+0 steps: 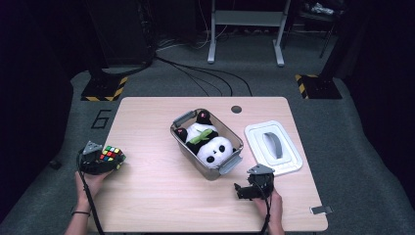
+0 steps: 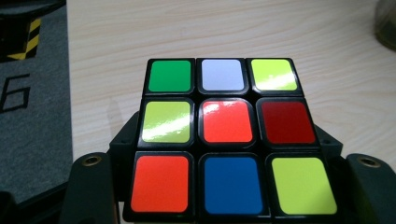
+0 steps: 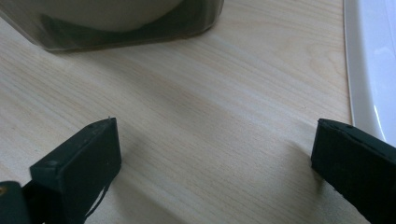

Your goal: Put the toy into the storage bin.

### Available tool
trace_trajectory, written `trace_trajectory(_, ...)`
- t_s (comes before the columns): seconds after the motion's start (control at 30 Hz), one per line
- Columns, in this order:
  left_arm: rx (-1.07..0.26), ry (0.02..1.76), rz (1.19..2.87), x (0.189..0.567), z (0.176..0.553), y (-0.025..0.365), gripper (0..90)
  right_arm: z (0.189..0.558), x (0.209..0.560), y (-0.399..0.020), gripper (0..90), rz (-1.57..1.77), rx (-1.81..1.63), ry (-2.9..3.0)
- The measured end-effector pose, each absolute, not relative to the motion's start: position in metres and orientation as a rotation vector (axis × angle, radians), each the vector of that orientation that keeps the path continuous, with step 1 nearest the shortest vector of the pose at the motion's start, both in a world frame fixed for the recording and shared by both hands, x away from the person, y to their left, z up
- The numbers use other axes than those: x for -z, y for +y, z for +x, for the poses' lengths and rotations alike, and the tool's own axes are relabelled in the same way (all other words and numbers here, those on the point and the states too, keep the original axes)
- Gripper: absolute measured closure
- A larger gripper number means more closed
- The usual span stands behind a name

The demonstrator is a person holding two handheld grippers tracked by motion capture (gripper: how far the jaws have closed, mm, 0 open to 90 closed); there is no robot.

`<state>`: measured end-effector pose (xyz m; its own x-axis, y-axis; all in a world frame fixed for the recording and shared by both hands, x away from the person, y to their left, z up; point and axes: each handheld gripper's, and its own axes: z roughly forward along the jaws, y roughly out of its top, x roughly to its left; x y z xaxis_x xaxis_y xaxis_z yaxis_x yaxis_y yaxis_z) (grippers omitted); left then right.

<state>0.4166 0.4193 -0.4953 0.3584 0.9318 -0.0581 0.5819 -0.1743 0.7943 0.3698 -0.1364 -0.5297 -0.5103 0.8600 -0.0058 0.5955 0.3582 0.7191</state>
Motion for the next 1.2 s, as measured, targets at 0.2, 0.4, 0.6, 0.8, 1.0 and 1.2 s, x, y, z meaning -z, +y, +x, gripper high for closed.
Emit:
trace_trajectory(0.2,-0.585,1.262,1.917,0.487,0.413,0.406,33.9,0.370,0.530,-0.136,0.8,1.274,-0.947,2.243)
trace_trajectory(0.4,-0.558,1.210,1.915,0.477,0.409,0.391,33.9,0.370,0.530,-0.136,0.7,1.274,-0.947,2.243)
trace_trajectory(0.6,-0.558,1.149,1.945,0.466,0.408,0.374,33.9,0.370,0.530,-0.136,0.8,1.276,-0.948,2.242)
trace_trajectory(0.8,-0.560,1.096,1.955,0.454,0.407,0.358,33.9,0.370,0.530,-0.136,0.8,1.274,-0.948,2.242)
trace_trajectory(1.0,-0.550,1.038,1.965,0.440,0.408,0.344,33.9,0.370,0.530,-0.136,0.7,1.276,-0.946,2.244)
trace_trajectory(1.2,-0.546,0.989,1.981,0.429,0.413,0.331,33.9,0.370,0.530,-0.137,0.8,1.266,-0.943,2.249)
